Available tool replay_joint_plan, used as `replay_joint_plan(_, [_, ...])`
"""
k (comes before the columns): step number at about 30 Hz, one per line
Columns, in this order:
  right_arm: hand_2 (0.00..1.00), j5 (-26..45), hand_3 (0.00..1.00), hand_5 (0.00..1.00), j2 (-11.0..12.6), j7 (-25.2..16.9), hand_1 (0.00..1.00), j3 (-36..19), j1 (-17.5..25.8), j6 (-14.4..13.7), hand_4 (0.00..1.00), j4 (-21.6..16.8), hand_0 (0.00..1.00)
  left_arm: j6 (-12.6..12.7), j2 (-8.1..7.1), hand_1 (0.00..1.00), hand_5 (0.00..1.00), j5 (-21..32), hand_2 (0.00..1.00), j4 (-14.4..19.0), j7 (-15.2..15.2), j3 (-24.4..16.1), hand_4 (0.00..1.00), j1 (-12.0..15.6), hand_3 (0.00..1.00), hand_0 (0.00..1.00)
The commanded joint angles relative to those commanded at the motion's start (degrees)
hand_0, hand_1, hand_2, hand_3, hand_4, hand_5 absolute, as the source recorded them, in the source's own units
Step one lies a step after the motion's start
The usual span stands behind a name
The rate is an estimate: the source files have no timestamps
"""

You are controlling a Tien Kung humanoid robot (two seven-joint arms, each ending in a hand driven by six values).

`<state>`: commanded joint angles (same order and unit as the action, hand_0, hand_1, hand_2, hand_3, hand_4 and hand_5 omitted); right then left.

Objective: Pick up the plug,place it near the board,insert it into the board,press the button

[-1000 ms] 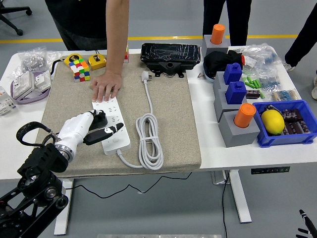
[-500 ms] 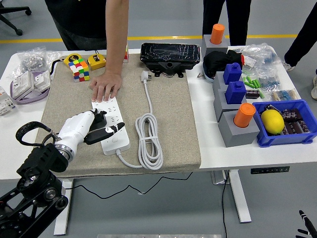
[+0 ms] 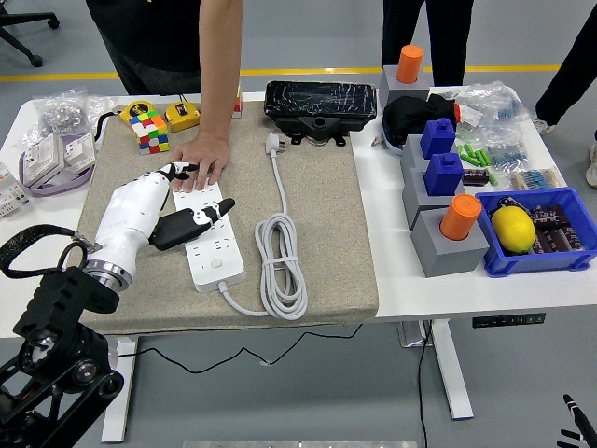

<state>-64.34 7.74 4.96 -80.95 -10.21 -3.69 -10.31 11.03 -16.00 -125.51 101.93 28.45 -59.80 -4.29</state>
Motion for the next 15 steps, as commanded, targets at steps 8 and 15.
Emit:
replay_joint_plan(8, [0.729, -0.1, 0.768, 0.998, 0.0, 0.0, 0.750, 0.1, -0.1, 0.0, 0.998, 0.0, 0.807, -8.4, -0.98, 0.082, 0.002, 0.0, 0.156, 0.0, 1.5, 1.1, 0.563, 0.6, 0.801, 0.169])
replay_joint_plan(15, [0.729, -0.2, 0.768, 0.998, 0.1, 0.0, 0.750, -0.1, 0.0, 0.0, 0.998, 0.0, 0.807, -17.8, -1.33, 0.060, 0.002, -0.3, 0.153, 0.0, 3.4, 1.8, 0.596, 0.4, 0.869, 0.146])
